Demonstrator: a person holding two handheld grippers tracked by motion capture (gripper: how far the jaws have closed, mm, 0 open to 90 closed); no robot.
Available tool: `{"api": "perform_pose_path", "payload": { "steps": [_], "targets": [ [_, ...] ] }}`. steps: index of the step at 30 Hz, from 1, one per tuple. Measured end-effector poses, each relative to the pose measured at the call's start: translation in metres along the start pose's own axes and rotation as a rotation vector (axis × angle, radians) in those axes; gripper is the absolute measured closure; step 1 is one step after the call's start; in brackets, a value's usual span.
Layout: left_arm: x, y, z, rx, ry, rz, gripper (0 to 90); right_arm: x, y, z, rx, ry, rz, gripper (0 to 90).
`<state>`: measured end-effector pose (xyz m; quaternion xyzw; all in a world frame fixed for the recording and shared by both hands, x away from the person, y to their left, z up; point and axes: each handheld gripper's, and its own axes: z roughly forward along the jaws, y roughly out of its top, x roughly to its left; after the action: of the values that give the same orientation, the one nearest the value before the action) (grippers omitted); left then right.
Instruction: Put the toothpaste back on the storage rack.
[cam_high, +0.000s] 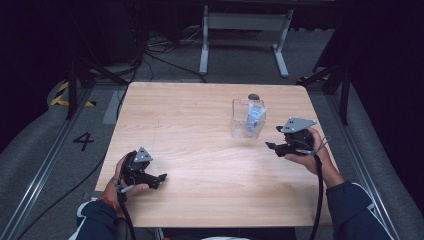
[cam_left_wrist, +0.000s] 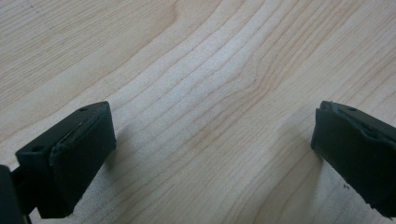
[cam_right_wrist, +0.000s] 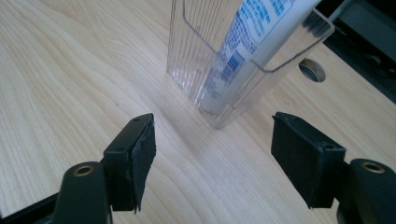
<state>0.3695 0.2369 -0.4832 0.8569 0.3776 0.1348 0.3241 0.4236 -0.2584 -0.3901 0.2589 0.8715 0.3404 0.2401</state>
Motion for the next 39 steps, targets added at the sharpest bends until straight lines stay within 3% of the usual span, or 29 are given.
{"api": "perform_pose_path", "payload": {
  "steps": [39],
  "targets": [
    [0.000,0.000,0.000,0.001,0.002,0.003,0.2,0.018,-0.101,-0.020,0.098,0.005,0.056,28.8]
  ]
}}
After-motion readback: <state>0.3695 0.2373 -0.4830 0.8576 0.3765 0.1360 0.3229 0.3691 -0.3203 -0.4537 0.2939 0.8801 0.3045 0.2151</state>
